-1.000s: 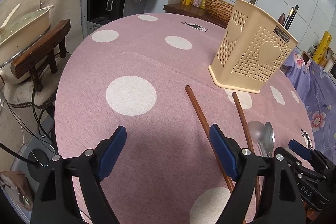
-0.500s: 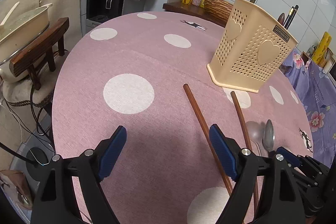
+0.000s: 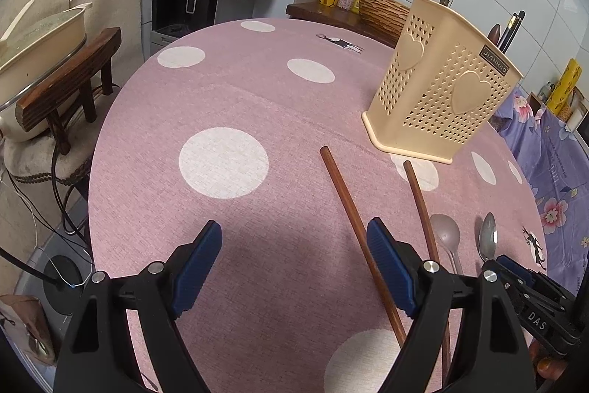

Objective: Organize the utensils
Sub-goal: 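Close left tool on the wooden chopstick while right tool lifts the metal spoon, then carry the chopstick and metal spoon upright and lower them into the basket, then open both tools to release the chopstick and spoon into the basket, then move left tool to the last wooden chopstick while right tool grasps the clear plastic spoon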

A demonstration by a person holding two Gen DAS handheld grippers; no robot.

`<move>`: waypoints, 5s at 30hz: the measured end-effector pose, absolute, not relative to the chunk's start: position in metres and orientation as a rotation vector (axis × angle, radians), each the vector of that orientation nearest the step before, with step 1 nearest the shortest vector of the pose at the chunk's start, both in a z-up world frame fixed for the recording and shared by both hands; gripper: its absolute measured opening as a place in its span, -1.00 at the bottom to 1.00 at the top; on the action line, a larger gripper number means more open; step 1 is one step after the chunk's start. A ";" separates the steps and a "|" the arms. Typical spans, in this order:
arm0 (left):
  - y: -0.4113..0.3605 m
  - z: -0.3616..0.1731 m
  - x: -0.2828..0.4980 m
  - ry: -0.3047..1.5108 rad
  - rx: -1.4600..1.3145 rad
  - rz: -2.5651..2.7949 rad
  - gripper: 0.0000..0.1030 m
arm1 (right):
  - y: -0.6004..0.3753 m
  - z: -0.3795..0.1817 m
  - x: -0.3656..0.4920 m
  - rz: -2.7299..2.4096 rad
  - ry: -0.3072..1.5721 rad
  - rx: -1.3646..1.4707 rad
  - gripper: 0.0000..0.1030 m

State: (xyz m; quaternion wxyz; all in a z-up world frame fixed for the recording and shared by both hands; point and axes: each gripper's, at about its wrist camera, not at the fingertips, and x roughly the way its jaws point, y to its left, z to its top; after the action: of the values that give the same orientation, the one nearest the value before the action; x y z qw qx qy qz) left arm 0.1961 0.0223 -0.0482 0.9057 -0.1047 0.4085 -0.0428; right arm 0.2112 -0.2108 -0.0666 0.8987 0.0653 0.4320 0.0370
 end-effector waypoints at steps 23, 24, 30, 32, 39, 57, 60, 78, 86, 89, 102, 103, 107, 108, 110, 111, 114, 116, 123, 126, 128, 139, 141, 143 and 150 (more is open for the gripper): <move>-0.024 -0.058 0.244 0.913 -0.066 -0.058 0.06 | -0.203 -0.070 0.244 -0.069 0.890 0.069 -0.20; -0.025 -0.059 0.246 0.916 -0.062 -0.053 0.00 | -0.203 -0.070 0.245 -0.069 0.890 0.069 -0.20; -0.031 -0.058 0.257 0.933 -0.019 -0.045 -0.67 | -0.202 -0.070 0.246 -0.072 0.890 0.070 -0.25; -0.033 -0.058 0.257 0.931 -0.018 -0.045 -0.78 | -0.202 -0.070 0.247 -0.070 0.888 0.072 -0.26; -0.032 -0.057 0.259 0.934 -0.079 -0.074 -0.85 | -0.208 -0.069 0.248 -0.038 0.883 0.115 -0.26; -0.019 0.062 0.214 0.562 -0.189 -0.185 -0.85 | -0.229 0.028 0.213 0.113 0.647 0.168 -0.26; -0.018 0.074 0.211 0.520 -0.191 -0.190 -0.85 | -0.228 0.038 0.209 0.137 0.632 0.165 -0.27; -0.014 0.109 0.210 0.427 -0.204 -0.252 -0.85 | -0.212 0.073 0.225 0.202 0.511 0.108 -0.27; -0.024 0.184 0.227 0.325 -0.225 -0.337 -0.86 | -0.210 0.145 0.268 0.206 0.400 0.090 -0.27; -0.029 0.210 0.243 0.302 -0.244 -0.339 -0.85 | -0.209 0.175 0.288 0.195 0.363 0.094 -0.27; -0.048 0.182 0.294 0.351 -0.201 -0.242 -0.85 | -0.198 0.149 0.350 0.072 0.308 0.046 -0.27; -0.049 0.175 0.295 0.364 -0.198 -0.240 -0.85 | -0.197 0.141 0.352 0.066 0.317 0.040 -0.27; -0.051 0.154 0.296 0.399 -0.191 -0.241 -0.85 | -0.194 0.116 0.346 0.052 0.329 0.034 -0.26; -0.051 0.150 0.295 0.405 -0.190 -0.242 -0.85 | -0.193 0.111 0.342 0.047 0.324 0.027 -0.27; -0.052 0.141 0.293 0.417 -0.184 -0.241 -0.86 | -0.191 0.103 0.334 0.045 0.319 0.013 -0.26; -0.053 0.138 0.294 0.422 -0.182 -0.240 -0.85 | -0.190 0.099 0.331 0.047 0.319 0.004 -0.26; -0.054 0.126 0.293 0.442 -0.175 -0.239 -0.85 | -0.186 0.089 0.325 0.054 0.328 -0.026 -0.26; -0.054 0.119 0.293 0.459 -0.173 -0.239 -0.85 | -0.184 0.082 0.323 0.058 0.340 -0.037 -0.26; -0.055 0.099 0.293 0.499 -0.157 -0.242 -0.85 | -0.182 0.061 0.319 0.066 0.381 -0.048 -0.26; -0.053 0.098 0.287 0.487 -0.163 -0.239 -0.85 | -0.184 0.057 0.317 0.067 0.386 -0.046 -0.26; -0.052 0.101 0.281 0.476 -0.156 -0.248 -0.83 | -0.186 0.057 0.315 0.068 0.387 -0.040 -0.21; -0.035 0.094 0.226 0.411 -0.114 -0.219 0.63 | -0.198 0.064 0.267 0.046 0.378 -0.047 0.19; -0.027 0.086 0.222 0.440 -0.130 -0.217 0.71 | -0.201 0.060 0.257 0.047 0.407 -0.041 0.20; -0.020 0.074 0.219 0.484 -0.141 -0.210 0.73 | -0.203 0.054 0.248 0.053 0.447 -0.035 0.20; 0.001 0.025 0.207 0.625 -0.161 -0.147 0.73 | -0.200 0.017 0.227 0.077 0.581 -0.026 0.20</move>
State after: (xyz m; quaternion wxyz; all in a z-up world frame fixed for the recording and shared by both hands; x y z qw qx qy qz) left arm 0.2074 0.0011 0.0248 0.9457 -0.0791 0.3070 -0.0720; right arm 0.2266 -0.1998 0.0173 0.9573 -0.0129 0.2862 0.0381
